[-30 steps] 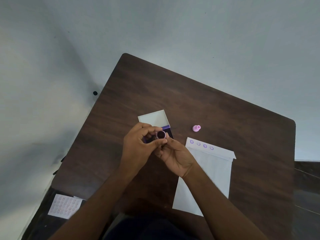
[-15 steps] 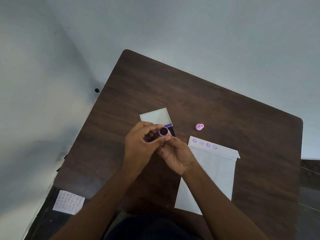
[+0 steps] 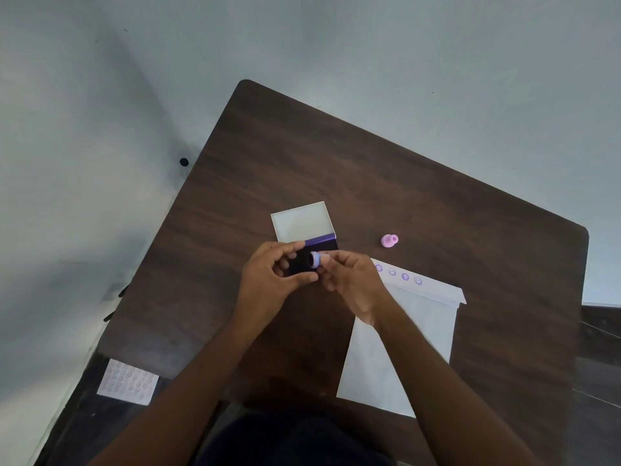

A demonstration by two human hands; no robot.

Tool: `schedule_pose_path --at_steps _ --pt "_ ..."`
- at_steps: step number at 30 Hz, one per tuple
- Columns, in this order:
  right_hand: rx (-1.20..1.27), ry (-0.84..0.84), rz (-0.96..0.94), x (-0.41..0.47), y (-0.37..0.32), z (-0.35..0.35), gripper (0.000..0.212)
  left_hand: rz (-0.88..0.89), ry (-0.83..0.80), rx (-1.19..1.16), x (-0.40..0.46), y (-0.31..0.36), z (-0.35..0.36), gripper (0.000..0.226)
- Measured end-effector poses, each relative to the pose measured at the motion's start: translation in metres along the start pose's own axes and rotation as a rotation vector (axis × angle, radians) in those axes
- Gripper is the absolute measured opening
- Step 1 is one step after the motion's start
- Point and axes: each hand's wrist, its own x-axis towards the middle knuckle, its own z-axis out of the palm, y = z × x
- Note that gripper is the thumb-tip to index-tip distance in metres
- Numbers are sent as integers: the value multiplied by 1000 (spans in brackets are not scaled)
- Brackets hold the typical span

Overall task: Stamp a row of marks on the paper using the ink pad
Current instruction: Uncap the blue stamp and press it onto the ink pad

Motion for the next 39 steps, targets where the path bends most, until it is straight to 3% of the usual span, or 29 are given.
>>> schedule_pose_path --at_steps 3,8,16,26,39 --pt "-628 308 -124 9 12 6 21 -19 -89 238 4 -23 0 64" --pt "-948 342 -263 18 27 22 24 -3 -148 553 6 -47 10 93" --pt "-1083 301 -323 22 29 30 29 28 -111 642 5 -61 16 95" --pt "-1095 281 -262 29 41 33 26 59 -102 678 7 -63 15 92" --pt "-1139 305 -341 28 45 34 26 80 -90 666 7 -61 12 92"
